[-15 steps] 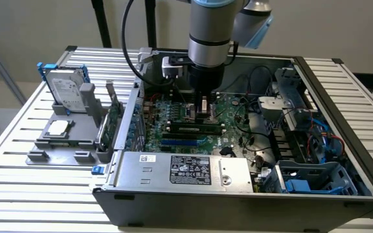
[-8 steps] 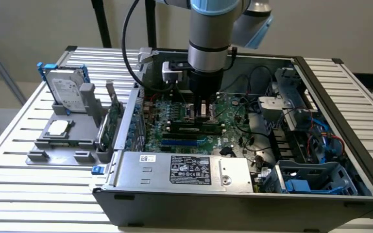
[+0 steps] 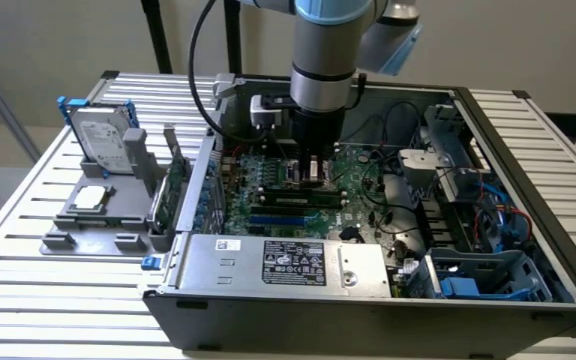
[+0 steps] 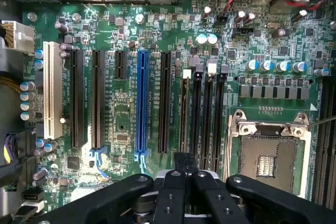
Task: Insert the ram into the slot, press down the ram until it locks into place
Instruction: 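Press down the ram until it locks into place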
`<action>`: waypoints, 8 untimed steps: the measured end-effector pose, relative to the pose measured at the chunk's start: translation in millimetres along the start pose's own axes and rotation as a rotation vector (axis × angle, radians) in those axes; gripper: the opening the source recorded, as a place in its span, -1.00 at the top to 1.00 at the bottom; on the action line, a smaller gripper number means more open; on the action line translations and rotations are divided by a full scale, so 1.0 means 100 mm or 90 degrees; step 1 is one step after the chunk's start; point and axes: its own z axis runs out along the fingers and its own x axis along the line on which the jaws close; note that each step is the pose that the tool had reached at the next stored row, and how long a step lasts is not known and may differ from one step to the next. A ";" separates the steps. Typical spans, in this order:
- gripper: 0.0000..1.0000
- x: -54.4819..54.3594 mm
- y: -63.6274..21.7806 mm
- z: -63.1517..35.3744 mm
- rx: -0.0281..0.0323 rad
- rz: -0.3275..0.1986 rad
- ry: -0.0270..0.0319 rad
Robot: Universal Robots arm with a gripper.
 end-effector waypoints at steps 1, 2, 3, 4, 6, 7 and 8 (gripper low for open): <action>0.79 0.00 -0.005 -0.047 -0.0006 0.000 0.0003; 0.79 0.01 -0.007 -0.091 -0.0009 0.000 0.0002; 0.79 0.01 -0.009 -0.137 -0.0013 0.000 0.0003; 0.79 0.01 -0.011 -0.181 -0.0015 0.000 0.0002; 0.79 0.01 -0.012 -0.256 -0.0016 0.000 0.0004; 0.79 0.01 -0.012 -0.262 -0.0016 0.000 0.0003; 0.79 0.01 -0.012 -0.262 -0.0016 0.000 0.0002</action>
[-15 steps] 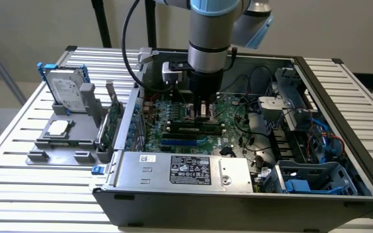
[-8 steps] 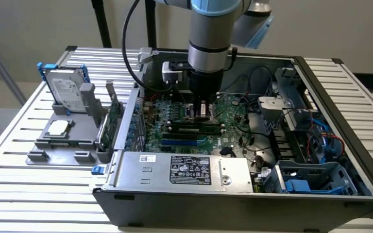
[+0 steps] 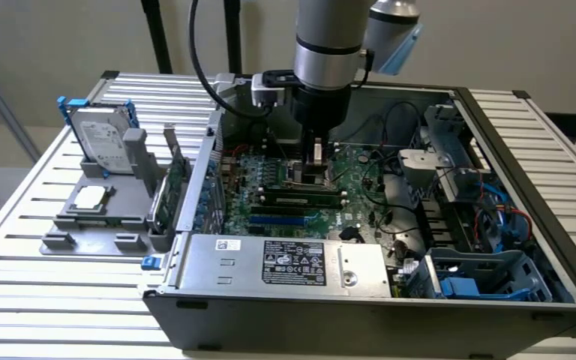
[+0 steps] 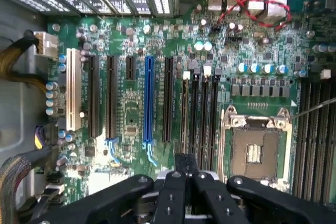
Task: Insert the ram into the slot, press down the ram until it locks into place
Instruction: 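Press down the ram until it locks into place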
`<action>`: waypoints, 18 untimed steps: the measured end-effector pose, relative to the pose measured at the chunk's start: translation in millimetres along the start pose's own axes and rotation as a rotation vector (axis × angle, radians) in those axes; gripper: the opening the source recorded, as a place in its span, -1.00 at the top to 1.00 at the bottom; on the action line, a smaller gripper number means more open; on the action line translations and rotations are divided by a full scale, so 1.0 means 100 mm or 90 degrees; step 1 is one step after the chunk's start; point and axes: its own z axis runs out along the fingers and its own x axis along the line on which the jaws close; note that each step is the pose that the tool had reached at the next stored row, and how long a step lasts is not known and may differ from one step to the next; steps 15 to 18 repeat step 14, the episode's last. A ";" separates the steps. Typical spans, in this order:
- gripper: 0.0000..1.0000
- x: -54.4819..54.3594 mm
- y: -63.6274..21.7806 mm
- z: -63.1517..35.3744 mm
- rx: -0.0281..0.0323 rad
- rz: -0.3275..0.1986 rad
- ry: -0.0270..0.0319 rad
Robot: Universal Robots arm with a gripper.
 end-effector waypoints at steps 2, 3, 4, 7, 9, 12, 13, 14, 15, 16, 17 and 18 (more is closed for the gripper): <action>0.79 0.00 0.000 0.000 0.0000 0.000 -0.0001; 0.79 0.00 0.000 -0.001 0.0000 0.000 0.0000; 0.79 0.00 0.000 -0.001 0.0000 0.000 -0.0001; 0.79 0.00 0.000 -0.001 0.0000 0.000 -0.0001; 0.79 0.00 0.000 -0.001 0.0000 0.000 -0.0002; 0.79 0.00 -0.001 -0.001 0.0000 0.000 -0.0003; 0.79 0.00 -0.001 -0.001 -0.0001 0.000 -0.0003; 0.79 0.00 0.000 -0.001 0.0000 0.000 -0.0004; 0.79 0.00 0.000 -0.001 0.0000 0.000 -0.0004; 0.79 0.00 0.000 -0.001 0.0000 0.000 -0.0004; 0.79 0.00 0.000 -0.001 0.0000 0.000 -0.0004; 0.79 0.00 0.000 -0.001 0.0000 0.000 -0.0004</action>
